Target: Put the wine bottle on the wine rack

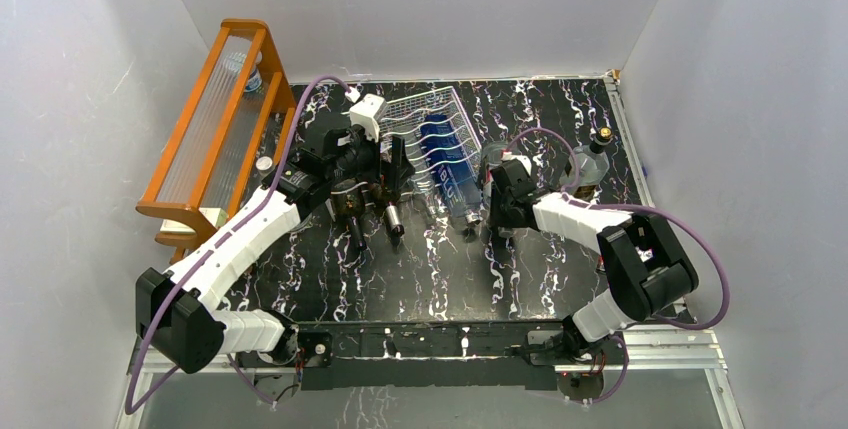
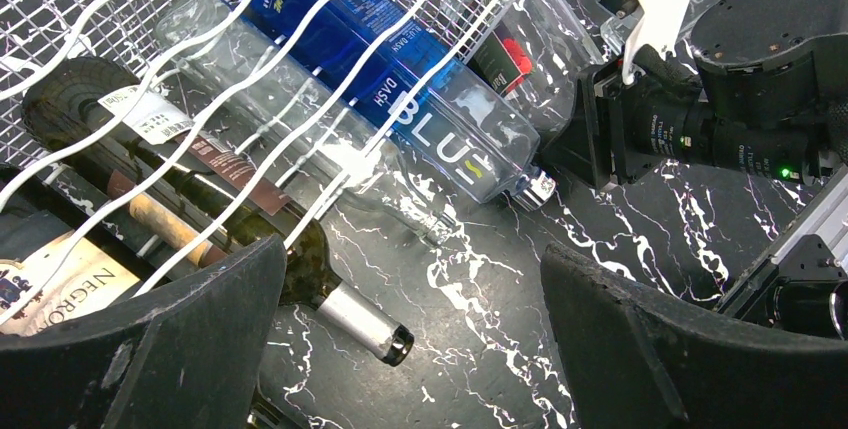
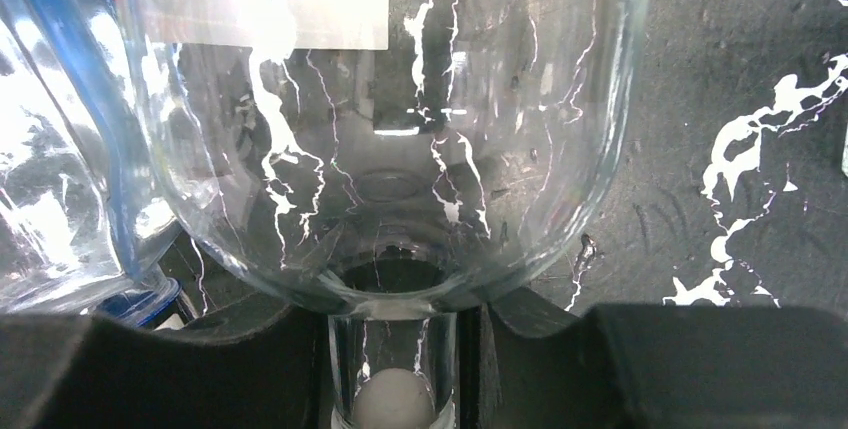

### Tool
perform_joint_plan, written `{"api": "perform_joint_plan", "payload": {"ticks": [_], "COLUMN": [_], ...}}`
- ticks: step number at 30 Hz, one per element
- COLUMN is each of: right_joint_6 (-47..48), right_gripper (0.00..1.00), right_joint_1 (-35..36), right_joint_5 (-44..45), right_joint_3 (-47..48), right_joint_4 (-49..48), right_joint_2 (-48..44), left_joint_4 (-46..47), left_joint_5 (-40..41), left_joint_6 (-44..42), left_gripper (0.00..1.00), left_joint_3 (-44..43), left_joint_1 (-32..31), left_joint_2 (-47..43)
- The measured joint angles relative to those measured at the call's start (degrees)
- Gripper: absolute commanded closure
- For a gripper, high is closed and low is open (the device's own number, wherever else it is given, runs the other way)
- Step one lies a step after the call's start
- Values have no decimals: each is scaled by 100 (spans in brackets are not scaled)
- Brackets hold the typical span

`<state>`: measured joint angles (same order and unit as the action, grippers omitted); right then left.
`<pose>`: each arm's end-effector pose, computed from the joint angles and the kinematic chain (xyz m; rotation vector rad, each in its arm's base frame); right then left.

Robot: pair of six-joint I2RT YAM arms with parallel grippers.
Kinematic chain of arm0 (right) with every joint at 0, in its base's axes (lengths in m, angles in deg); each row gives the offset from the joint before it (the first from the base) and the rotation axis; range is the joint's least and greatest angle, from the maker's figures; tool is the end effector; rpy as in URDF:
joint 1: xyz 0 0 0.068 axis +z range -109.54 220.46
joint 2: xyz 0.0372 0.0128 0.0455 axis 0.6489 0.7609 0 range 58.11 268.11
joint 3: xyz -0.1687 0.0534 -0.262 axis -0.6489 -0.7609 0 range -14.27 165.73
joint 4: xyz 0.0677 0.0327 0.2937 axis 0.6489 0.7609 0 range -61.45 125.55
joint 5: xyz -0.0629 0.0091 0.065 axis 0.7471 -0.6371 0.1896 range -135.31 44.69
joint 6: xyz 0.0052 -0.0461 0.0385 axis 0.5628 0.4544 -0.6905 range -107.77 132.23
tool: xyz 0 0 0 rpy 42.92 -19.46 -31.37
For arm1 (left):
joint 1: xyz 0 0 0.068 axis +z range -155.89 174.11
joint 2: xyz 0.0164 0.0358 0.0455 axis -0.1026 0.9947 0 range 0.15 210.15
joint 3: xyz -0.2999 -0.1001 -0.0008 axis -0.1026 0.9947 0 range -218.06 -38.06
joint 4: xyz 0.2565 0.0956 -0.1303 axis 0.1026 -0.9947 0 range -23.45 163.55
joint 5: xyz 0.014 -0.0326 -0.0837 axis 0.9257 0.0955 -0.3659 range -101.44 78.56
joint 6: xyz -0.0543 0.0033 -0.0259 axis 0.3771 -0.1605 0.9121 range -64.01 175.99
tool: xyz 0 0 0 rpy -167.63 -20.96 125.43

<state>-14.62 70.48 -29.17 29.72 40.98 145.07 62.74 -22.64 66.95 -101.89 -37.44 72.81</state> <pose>0.2853 0.1505 0.1723 0.0408 2.4833 0.0586 0.2800 -0.1820 0.3834 0.4842 1.9068 -0.6809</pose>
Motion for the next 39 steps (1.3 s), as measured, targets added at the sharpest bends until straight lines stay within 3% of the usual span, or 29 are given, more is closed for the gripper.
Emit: {"api": "perform_joint_plan", "payload": {"ticks": [2, 3, 11, 39], "right_joint_6": [20, 26, 151, 573], "right_gripper": [99, 100, 100, 100], "right_joint_1": [0, 0, 0, 0], "right_joint_5": [26, 39, 72, -9], "right_joint_3": [-26, -39, -267, -664], "right_joint_4": [-50, -74, -205, 461], "right_joint_2": [-2, -9, -297, -2966], "left_joint_4": [0, 0, -11, -59], "left_joint_5": [4, 7, 11, 348], "left_joint_6": [-4, -4, -7, -2], "left_gripper": [2, 2, 2, 2], "left_joint_3": [0, -2, -7, -11], "left_joint_1": [0, 0, 0, 0], "left_joint_2": [0, 0, -2, -361]}}
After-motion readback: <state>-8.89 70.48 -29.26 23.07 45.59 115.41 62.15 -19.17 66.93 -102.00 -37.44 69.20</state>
